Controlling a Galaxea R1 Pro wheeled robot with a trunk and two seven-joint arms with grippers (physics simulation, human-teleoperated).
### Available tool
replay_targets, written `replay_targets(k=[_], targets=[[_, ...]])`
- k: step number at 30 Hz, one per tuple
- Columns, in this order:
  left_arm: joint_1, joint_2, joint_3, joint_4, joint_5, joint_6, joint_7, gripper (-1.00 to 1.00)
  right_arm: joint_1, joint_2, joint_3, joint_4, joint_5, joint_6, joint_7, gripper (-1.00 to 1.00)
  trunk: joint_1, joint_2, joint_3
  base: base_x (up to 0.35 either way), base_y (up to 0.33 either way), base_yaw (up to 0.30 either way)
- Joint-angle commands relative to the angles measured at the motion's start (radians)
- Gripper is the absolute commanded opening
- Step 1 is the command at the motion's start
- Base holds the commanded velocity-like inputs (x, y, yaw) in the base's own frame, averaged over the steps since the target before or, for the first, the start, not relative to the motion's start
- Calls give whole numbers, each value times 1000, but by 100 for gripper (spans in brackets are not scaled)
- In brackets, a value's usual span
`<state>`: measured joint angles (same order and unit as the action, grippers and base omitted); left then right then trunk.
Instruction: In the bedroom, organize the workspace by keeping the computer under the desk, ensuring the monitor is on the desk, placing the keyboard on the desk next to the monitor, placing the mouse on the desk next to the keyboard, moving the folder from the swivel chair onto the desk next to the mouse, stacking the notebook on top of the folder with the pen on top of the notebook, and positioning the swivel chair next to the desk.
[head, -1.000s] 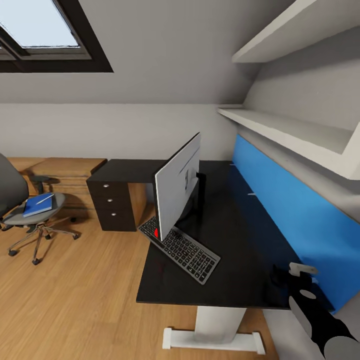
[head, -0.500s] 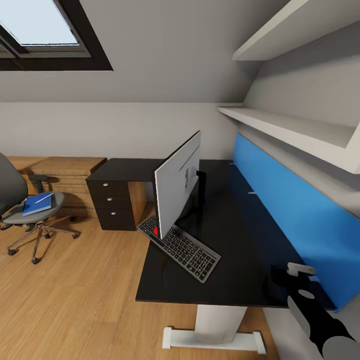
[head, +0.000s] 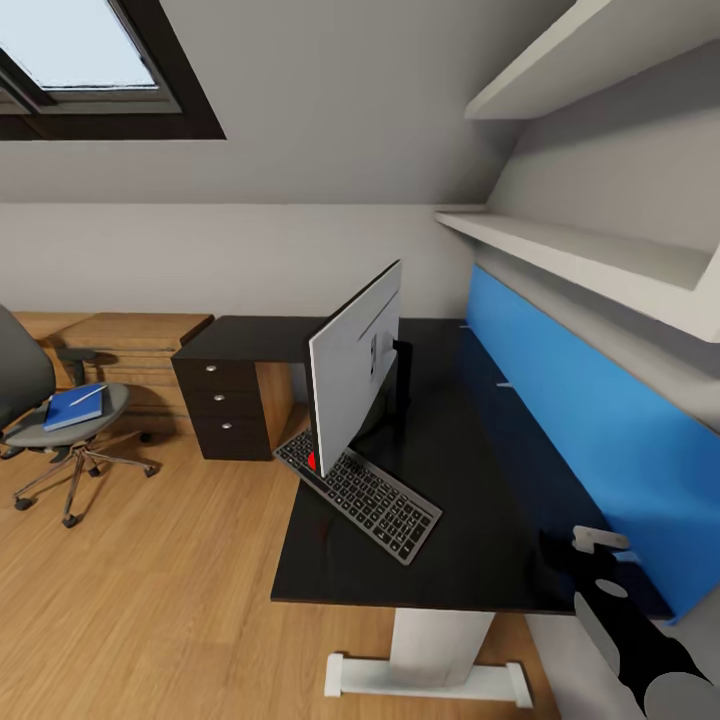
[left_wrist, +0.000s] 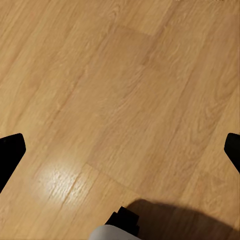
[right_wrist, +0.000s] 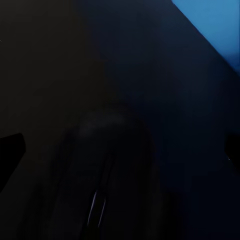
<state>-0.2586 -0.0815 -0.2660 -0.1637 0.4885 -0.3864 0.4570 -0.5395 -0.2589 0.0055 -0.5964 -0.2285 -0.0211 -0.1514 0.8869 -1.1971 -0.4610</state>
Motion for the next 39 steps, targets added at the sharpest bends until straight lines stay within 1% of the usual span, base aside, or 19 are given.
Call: replay_targets(k=[1,5,7,8,9,10,12,14,17,20,21,23,26,28,29,30,32,34,39], targets=[[-1,0,-9,-5,7,-1,5,100,0,0,2,0,-9,-1,-3,100,4,-8,-4,0,0,0],[-1,1,-8,-50,8,11,5,100,0,1,2,0,-9,0,-3,100,12,-22,-11,0,0,0],[-1,2,-7,-96,9,51,6,100,0,1,2,0,-9,1,-3,100,12,-22,-11,0,0,0],[-1,4,-6,-134,10,102,6,100,0,1,2,0,-9,1,-3,100,12,-22,-11,0,0,0],[-1,9,1,-197,17,210,6,100,0,1,2,0,-9,1,-4,100,12,-22,-11,0,0,0],[-1,13,10,-228,25,258,6,100,0,1,2,0,-9,2,-4,100,12,-22,-11,0,0,0],[-1,30,47,-330,53,405,6,100,0,0,2,-1,-9,2,-4,100,12,-22,-11,0,0,0],[-1,51,94,-428,74,514,6,100,0,1,2,-2,-9,3,-4,100,12,-22,-11,0,0,0],[-1,69,156,-549,86,608,7,100,0,1,2,-2,-9,6,-3,100,12,-22,-11,0,0,0],[-1,73,204,-647,88,665,7,100,0,1,2,-2,-9,7,-2,100,12,-22,-11,0,0,0],[-1,74,212,-669,89,677,7,100,0,1,2,-2,-9,7,-2,100,12,-22,-11,0,0,0],[-1,74,236,-781,90,734,8,100,0,1,2,-2,-9,7,-2,100,12,-22,-11,0,0,0],[-1,70,263,-995,94,850,9,100,0,1,2,-2,-9,8,-2,100,12,-22,-11,0,0,0],[-1,66,279,-1092,105,902,9,100,0,1,2,-2,-9,9,-2,100,12,-22,-11,0,0,0],[-1,64,284,-1119,112,915,9,100,0,1,2,-2,-9,9,-2,100,12,-22,-11,0,0,0],[-1,62,291,-1159,131,933,9,100,0,1,2,-2,-9,9,-2,100,12,-22,-11,0,0,0],[-1,60,298,-1187,163,949,10,100,0,1,2,-2,-9,9,-2,100,12,-22,-11,0,0,0],[-1,65,305,-1179,186,956,11,100,0,1,2,-2,-10,10,-2,100,12,-22,-11,0,0,0],[-1,108,355,-1161,196,962,9,100,0,1,2,-5,-13,40,-2,100,12,-22,-11,0,0,0]])
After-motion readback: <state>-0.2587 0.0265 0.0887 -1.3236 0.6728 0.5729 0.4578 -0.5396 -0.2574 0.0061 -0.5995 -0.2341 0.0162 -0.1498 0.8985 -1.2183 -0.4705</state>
